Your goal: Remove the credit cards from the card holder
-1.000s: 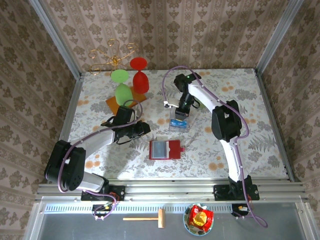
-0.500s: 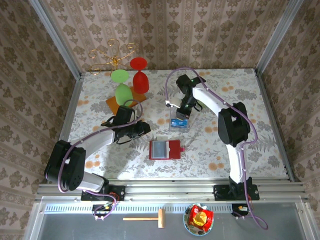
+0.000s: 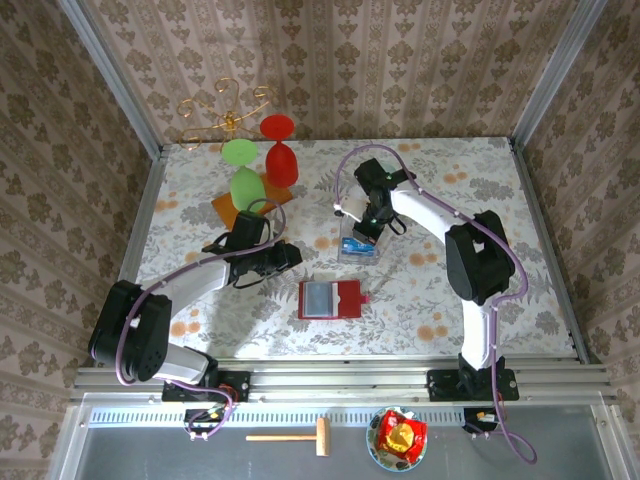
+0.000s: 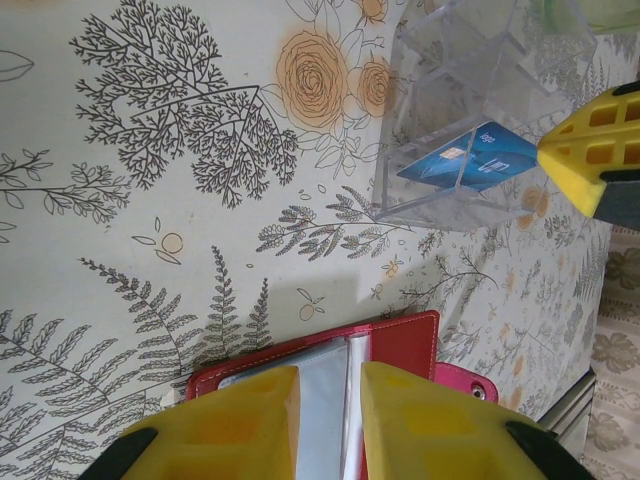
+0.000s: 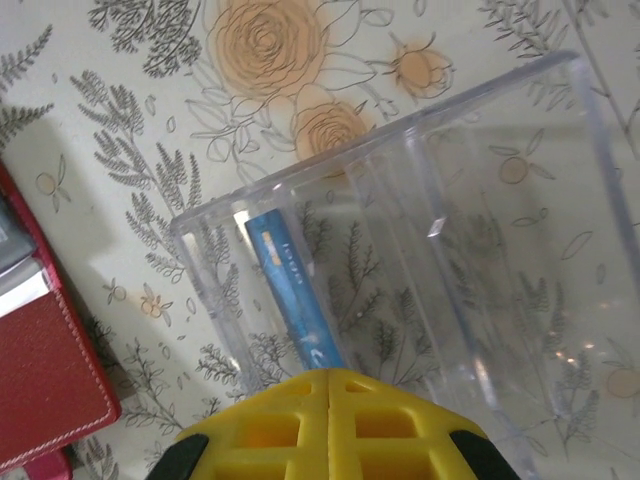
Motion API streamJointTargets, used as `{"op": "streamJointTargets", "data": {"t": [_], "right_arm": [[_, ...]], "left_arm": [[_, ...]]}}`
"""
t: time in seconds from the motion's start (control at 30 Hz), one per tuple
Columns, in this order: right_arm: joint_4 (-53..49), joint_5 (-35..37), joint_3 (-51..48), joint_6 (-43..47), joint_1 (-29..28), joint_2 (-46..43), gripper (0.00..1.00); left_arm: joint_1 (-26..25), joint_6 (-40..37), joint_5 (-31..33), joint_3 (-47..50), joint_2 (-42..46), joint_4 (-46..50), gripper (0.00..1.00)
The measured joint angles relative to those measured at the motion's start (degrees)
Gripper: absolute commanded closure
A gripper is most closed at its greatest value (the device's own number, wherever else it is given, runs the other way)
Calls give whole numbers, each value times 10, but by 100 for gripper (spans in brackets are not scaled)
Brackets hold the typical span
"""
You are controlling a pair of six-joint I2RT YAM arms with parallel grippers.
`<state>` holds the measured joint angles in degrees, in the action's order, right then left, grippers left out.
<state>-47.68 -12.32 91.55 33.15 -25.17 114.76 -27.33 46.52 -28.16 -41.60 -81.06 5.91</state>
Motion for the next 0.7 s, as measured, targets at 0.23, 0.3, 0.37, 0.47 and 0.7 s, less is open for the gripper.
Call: {"op": "streamJointTargets", "data": {"t": [0.23,0.3,0.37,0.47,0.7], "right_arm": [[27,8,-4,-9,0,-3,100],[32,14,-7,-11,0,-3,100],[34,17,-10,-13,0,-3,100],[36,19,-11,-15,0,-3,100],[39,19,-16,-17,-1,-3,100]], "left_arm": [[-3,2,0,6,0,-2,77],[-4,2,0,7,0,-2,77],[-4,2,0,7,0,-2,77],[-4,2,0,7,0,-2,77],[-4,2,0,7,0,-2,77]]}}
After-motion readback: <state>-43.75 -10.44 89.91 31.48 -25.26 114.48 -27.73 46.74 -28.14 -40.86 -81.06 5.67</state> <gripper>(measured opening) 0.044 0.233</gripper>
